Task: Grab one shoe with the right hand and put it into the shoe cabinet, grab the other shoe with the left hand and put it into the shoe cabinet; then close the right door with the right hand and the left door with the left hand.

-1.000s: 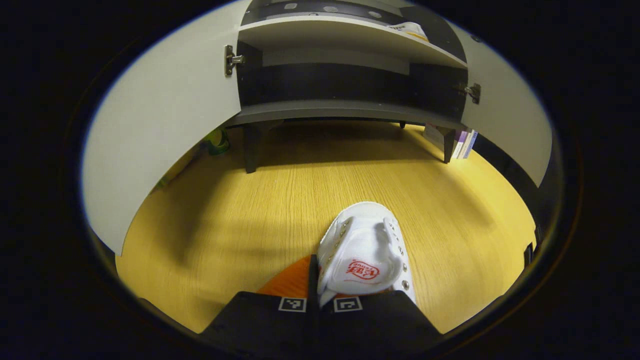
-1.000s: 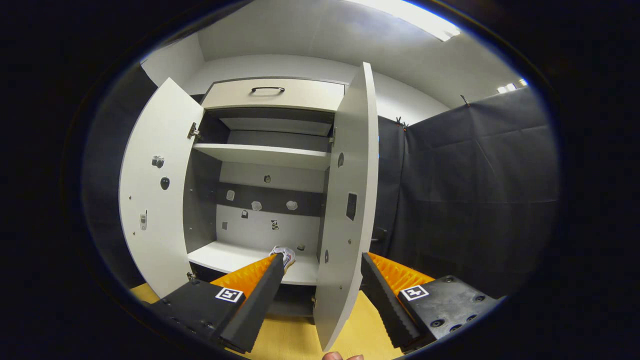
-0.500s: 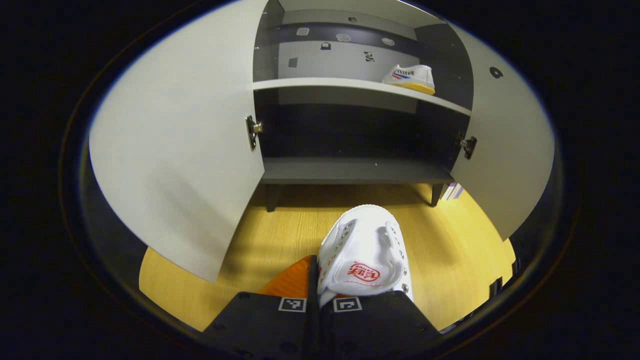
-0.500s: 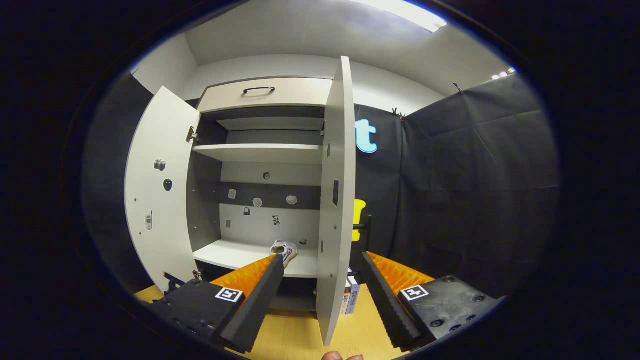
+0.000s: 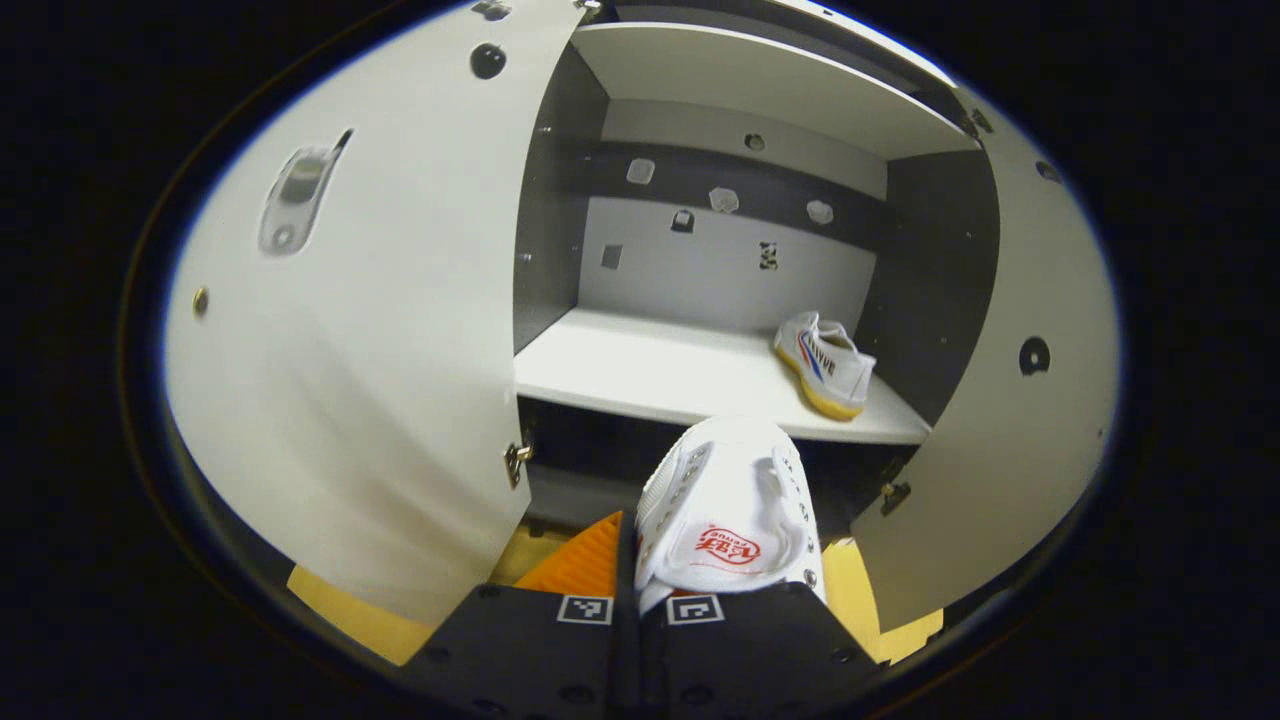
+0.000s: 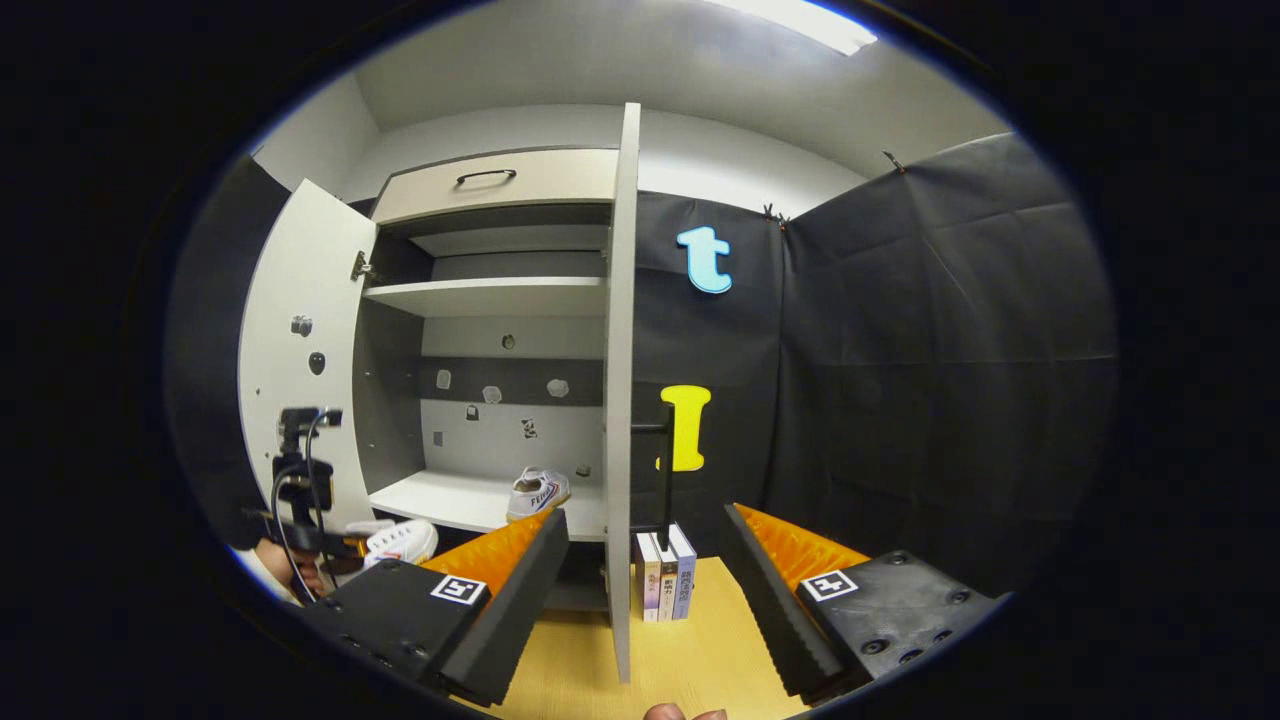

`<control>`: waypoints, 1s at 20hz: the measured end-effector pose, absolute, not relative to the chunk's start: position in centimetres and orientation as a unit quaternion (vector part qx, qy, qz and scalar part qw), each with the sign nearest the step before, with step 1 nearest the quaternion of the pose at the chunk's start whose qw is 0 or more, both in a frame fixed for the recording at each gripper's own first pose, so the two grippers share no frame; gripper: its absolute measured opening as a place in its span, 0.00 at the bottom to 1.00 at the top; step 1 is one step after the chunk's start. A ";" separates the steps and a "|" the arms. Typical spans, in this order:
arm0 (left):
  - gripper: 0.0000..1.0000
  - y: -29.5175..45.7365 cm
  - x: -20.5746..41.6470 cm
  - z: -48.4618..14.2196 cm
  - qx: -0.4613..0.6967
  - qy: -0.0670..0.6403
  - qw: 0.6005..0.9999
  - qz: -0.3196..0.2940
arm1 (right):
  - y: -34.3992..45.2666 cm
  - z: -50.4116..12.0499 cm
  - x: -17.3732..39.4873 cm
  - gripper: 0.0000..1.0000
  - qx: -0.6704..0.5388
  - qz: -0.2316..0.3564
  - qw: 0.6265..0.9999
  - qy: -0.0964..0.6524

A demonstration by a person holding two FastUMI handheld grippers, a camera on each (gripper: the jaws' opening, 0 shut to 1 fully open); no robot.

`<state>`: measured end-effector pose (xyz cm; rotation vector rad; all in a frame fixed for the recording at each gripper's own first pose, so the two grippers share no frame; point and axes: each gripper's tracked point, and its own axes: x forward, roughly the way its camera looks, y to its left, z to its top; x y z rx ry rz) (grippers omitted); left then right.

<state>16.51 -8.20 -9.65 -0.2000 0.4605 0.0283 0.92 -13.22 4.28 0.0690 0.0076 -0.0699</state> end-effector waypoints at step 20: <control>0.05 -7.1 42.9 -4.8 -0.055 0.233 0.965 0.108 | -20.7 2.7 0.9 0.98 0.016 -0.107 0.994 0.019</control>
